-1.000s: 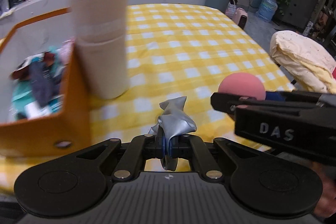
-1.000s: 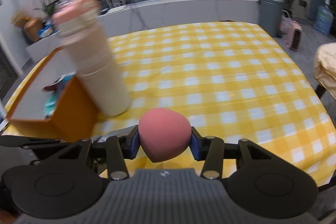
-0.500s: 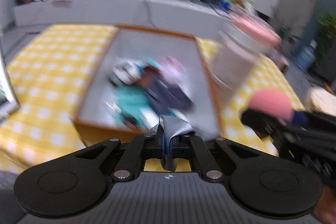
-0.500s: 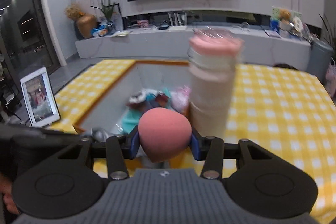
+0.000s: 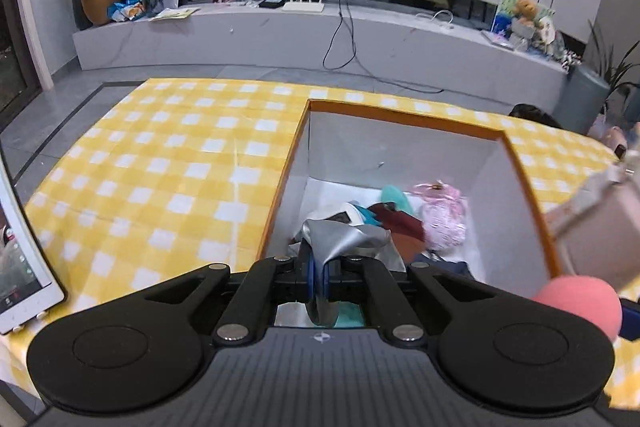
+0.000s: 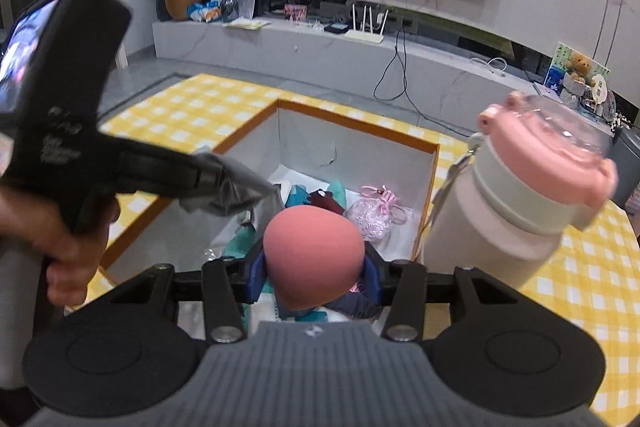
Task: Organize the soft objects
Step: 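Open both grippers to drop the grey pouch and pink ball into the box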
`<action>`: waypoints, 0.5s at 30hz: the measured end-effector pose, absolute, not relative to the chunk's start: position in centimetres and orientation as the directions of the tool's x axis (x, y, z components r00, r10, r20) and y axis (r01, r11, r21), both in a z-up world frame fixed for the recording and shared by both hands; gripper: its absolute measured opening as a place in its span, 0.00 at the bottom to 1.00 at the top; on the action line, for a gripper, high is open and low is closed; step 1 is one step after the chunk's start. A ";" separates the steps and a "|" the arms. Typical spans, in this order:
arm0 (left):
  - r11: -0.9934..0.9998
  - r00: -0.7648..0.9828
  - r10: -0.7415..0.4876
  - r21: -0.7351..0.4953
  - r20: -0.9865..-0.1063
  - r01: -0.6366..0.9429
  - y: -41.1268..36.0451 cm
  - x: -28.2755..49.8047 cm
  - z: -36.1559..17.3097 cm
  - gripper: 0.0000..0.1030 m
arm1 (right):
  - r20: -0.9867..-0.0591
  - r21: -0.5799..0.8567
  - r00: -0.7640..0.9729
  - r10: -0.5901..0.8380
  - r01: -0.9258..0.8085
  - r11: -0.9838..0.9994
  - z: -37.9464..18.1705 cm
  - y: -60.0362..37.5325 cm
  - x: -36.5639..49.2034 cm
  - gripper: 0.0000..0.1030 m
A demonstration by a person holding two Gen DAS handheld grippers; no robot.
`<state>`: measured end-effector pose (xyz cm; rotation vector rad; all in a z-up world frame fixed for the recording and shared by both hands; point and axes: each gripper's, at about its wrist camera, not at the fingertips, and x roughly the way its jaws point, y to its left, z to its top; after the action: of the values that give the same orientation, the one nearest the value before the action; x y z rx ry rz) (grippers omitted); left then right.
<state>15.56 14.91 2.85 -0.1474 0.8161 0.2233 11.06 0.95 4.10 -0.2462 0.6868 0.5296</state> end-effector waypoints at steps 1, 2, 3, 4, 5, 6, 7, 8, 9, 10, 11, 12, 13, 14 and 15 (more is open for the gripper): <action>0.967 0.656 0.136 -0.045 -0.742 -0.251 14.9 15.8 2.7 0.05 | -0.666 -0.050 0.644 0.377 -0.542 0.839 3.9 1.2 11.4 0.46; 0.967 0.648 0.132 -0.045 -0.750 -0.249 14.9 15.6 2.4 0.06 | -0.672 -0.056 0.641 0.371 -0.544 0.837 3.7 1.4 11.7 0.46; 0.967 0.638 0.130 -0.045 -0.759 -0.250 14.9 15.8 2.1 0.09 | -0.678 -0.061 0.637 0.368 -0.547 0.835 3.5 1.4 11.9 0.46; 0.966 0.630 0.127 -0.048 -0.767 -0.253 15.1 16.1 1.8 0.16 | -0.685 -0.064 0.632 0.363 -0.548 0.834 3.2 1.5 12.1 0.46; 0.963 0.621 0.126 -0.055 -0.773 -0.264 15.2 16.2 1.5 0.19 | -0.691 -0.068 0.629 0.356 -0.547 0.834 3.0 1.7 12.4 0.46; 0.959 0.617 0.122 -0.067 -0.777 -0.274 15.4 16.1 1.3 0.29 | -0.698 -0.075 0.626 0.349 -0.548 0.833 2.7 1.8 12.6 0.46; 0.957 0.616 0.115 -0.080 -0.779 -0.280 15.6 16.1 1.2 0.43 | -0.702 -0.083 0.624 0.344 -0.551 0.830 2.5 1.9 12.8 0.46; 0.955 0.620 0.104 -0.097 -0.778 -0.282 15.7 16.0 1.1 0.51 | -0.705 -0.090 0.622 0.341 -0.554 0.827 2.3 2.1 12.9 0.46; 0.956 0.632 0.075 -0.126 -0.771 -0.267 15.8 16.0 1.1 0.61 | -0.708 -0.092 0.620 0.339 -0.557 0.825 2.2 2.2 12.9 0.46; 0.955 0.649 0.042 -0.161 -0.760 -0.250 16.0 15.9 1.2 0.74 | -0.711 -0.093 0.616 0.339 -0.561 0.823 2.1 2.2 12.9 0.46; 0.951 0.672 0.011 -0.199 -0.740 -0.235 16.2 15.8 1.4 0.81 | -0.712 -0.092 0.614 0.340 -0.563 0.822 2.0 2.3 13.0 0.46; 0.943 0.700 -0.018 -0.244 -0.714 -0.225 16.3 15.3 1.6 0.91 | -0.714 -0.092 0.612 0.341 -0.564 0.821 2.0 2.3 13.0 0.46; 0.940 0.706 -0.035 -0.264 -0.707 -0.218 16.4 15.3 1.9 0.92 | -0.714 -0.093 0.611 0.340 -0.565 0.820 1.9 2.4 12.9 0.46; 0.940 0.703 -0.051 -0.271 -0.709 -0.205 16.4 15.2 2.3 0.92 | -0.715 -0.094 0.612 0.340 -0.565 0.820 1.9 2.4 12.9 0.46; 0.945 0.701 -0.056 -0.264 -0.711 -0.192 16.2 15.0 2.7 0.92 | -0.715 -0.094 0.611 0.339 -0.564 0.820 1.9 2.4 12.9 0.46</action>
<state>15.02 16.21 2.70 -0.3324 0.7945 0.0768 12.91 2.45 1.86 -0.3268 0.7481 0.5317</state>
